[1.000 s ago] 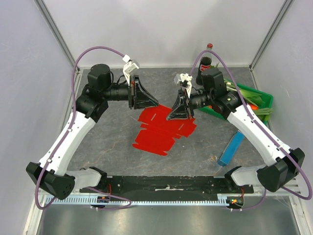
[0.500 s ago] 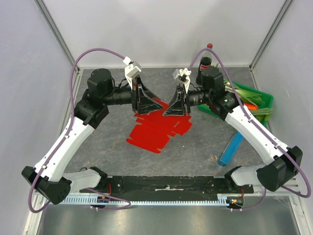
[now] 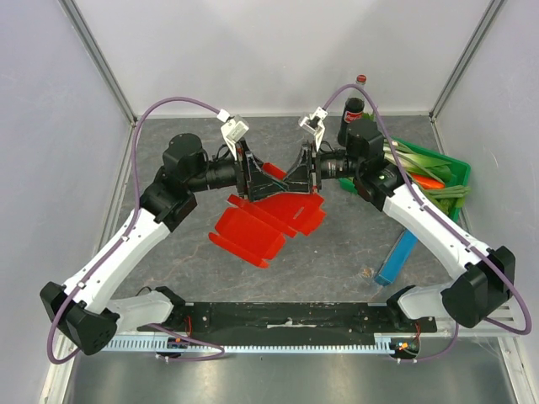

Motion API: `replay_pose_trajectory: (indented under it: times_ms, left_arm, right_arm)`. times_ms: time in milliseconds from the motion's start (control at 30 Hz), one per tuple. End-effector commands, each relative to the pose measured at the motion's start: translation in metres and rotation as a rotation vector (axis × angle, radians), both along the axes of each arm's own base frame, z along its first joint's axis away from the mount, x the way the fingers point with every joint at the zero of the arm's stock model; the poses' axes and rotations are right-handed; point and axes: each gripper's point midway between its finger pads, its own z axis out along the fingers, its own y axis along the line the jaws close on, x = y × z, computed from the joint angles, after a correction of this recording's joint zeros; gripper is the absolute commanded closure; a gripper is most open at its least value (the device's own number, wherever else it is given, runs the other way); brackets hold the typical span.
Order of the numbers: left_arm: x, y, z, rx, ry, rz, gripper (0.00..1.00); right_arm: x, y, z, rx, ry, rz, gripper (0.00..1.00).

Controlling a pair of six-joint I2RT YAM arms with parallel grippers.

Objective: Fold the paper box

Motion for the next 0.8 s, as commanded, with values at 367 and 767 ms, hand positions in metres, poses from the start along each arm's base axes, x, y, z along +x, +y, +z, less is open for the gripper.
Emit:
replay_pose_trajectory:
  times_ms: [367,767]
  left_arm:
    - [-0.008,0.02,0.021,-0.082,0.022,0.173,0.28]
    - [0.012,0.059,0.035,-0.043,-0.06,0.338,0.46]
  right_arm:
    - [0.056,0.005,-0.022,0.022,0.152,-0.288,1.0]
    - [0.044,-0.009,-0.046,-0.123,0.071,-0.219,1.0]
